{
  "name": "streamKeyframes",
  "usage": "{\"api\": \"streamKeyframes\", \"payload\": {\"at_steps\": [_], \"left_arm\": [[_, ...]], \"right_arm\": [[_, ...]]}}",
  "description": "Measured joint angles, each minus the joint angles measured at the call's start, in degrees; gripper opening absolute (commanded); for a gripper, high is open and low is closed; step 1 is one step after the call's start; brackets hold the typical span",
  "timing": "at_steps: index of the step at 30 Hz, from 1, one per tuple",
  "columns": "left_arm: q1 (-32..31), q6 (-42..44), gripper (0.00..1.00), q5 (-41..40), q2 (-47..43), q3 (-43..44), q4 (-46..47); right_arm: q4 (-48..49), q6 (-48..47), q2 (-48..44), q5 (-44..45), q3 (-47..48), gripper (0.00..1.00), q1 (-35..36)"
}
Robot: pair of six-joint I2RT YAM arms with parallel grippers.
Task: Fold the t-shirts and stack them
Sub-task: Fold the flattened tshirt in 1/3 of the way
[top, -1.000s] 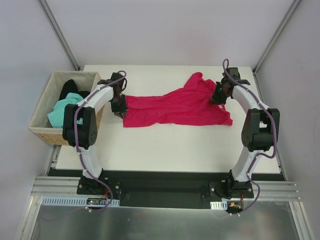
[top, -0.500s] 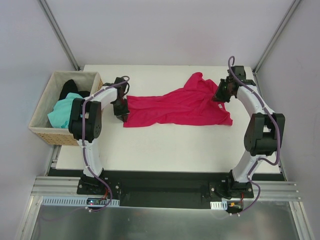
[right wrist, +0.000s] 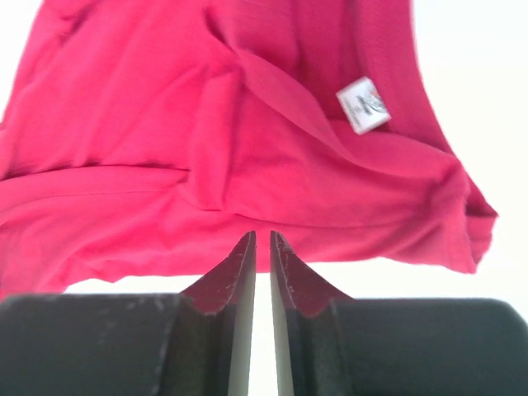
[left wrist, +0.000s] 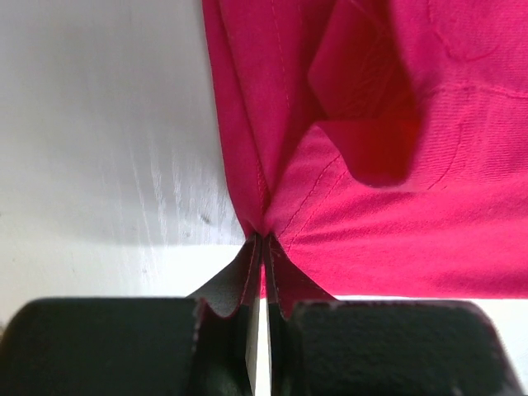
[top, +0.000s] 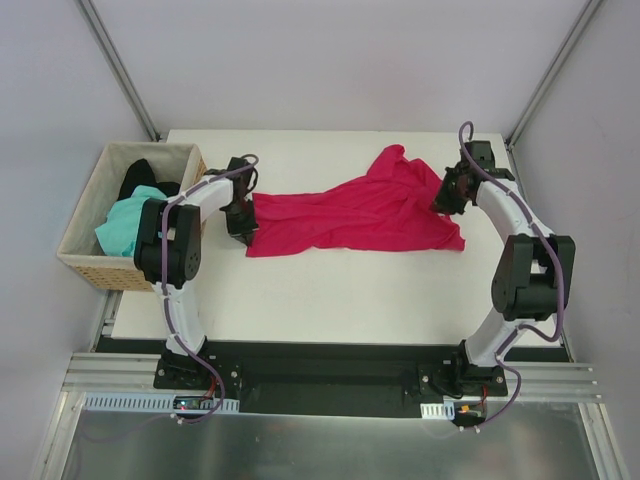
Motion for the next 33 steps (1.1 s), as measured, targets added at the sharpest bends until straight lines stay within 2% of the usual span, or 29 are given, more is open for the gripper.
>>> {"api": "streamKeyframes", "payload": {"at_steps": [9,15,24,33], "left_arm": [[0.0,0.0,0.0,-0.4,-3.7,-2.6,-0.8],[0.0,0.0,0.0,-0.5,-5.9,-2.6,-1.8],[0.0,0.0,0.0,-1.8,-6.0,-2.3,-3.2],[0.0,0.0,0.0,-2.7,-6.0,0.9,-4.9]], "right_arm": [[1.0,1.9,-3.5,5.8,-6.7,0.18,-0.5],[1.3,4.1,-4.4,10.5,-8.4,0.26,-0.6],[1.2,7.5,-5.2,17.4,-10.7,0.25,-0.7],[1.2,10.2,-4.7,19.0,-11.7,0.24,-0.8]]}}
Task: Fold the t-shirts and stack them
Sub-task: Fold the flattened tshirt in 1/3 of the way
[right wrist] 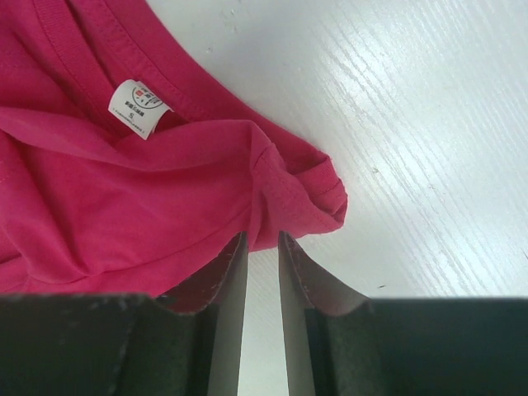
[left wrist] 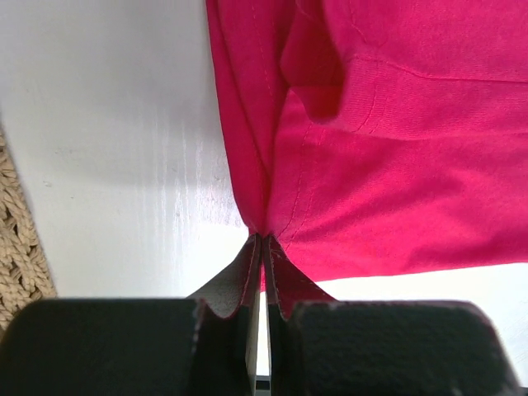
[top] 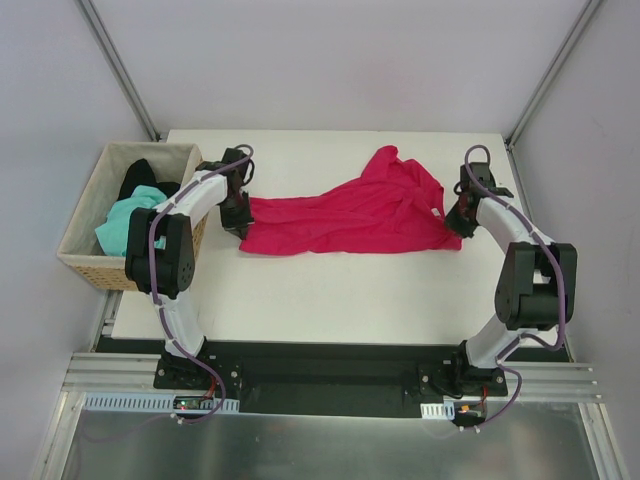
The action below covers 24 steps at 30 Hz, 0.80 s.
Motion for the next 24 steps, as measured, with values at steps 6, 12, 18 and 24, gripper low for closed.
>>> {"api": "streamKeyframes", "payload": {"at_steps": [6,12,18,24], "left_arm": [[0.0,0.0,0.0,-0.6,0.0,1.7,-1.5],[0.0,0.0,0.0,-1.1,0.0,3.7,-3.4],[0.0,0.0,0.0,-2.1,0.1,5.7,-5.0],[0.0,0.0,0.0,-3.4,0.2,8.0,-6.4]], "right_arm": [[0.1,0.8,2.7,0.0,0.0,0.24,-0.1],[0.2,1.5,5.3,0.0,0.1,0.01,-0.2],[0.5,2.8,5.7,0.5,0.2,0.01,-0.2],[0.4,3.4,5.6,2.2,0.2,0.01,-0.2]]}}
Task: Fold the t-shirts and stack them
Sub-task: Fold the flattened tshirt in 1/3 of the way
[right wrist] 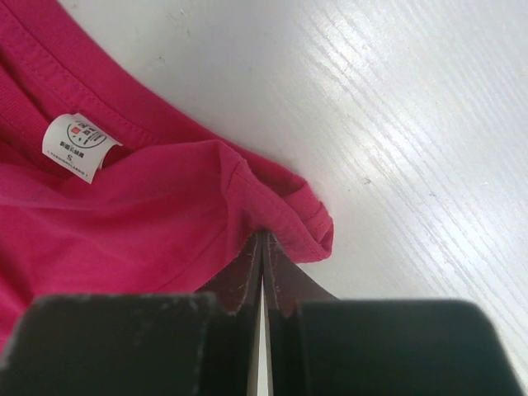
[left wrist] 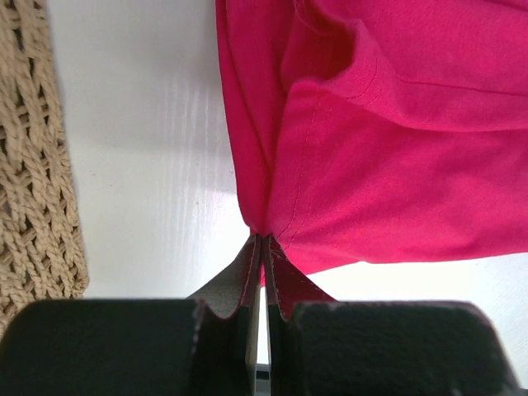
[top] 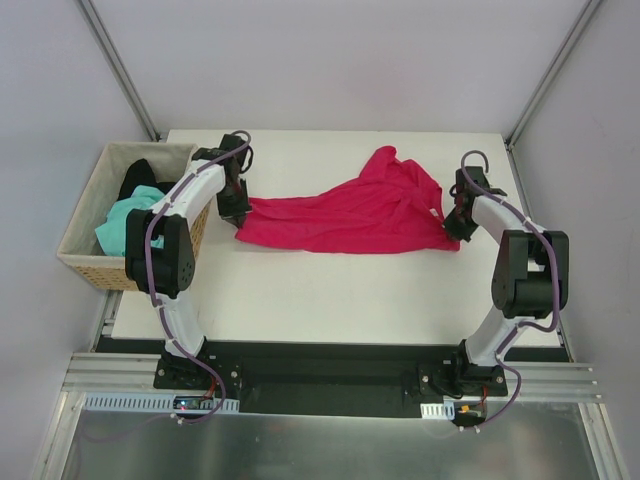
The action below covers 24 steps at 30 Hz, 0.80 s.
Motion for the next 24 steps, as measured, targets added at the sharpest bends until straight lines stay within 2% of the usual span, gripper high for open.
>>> {"api": "streamKeyframes", "payload": {"at_steps": [13,21,24], "left_arm": [[0.0,0.0,0.0,-1.9,0.0,1.3,-2.1],[0.0,0.0,0.0,-1.9,0.0,-1.5,-2.5],[0.0,0.0,0.0,-2.0,-0.1,-2.2,-2.6]], "right_arm": [[-0.7,0.0,-4.0,2.4,-1.4,0.01,0.0],[-1.5,-0.2,-4.1,2.8,-2.1,0.01,-1.2],[-1.8,-0.4,-4.1,2.8,-2.1,0.2,-1.2]]}}
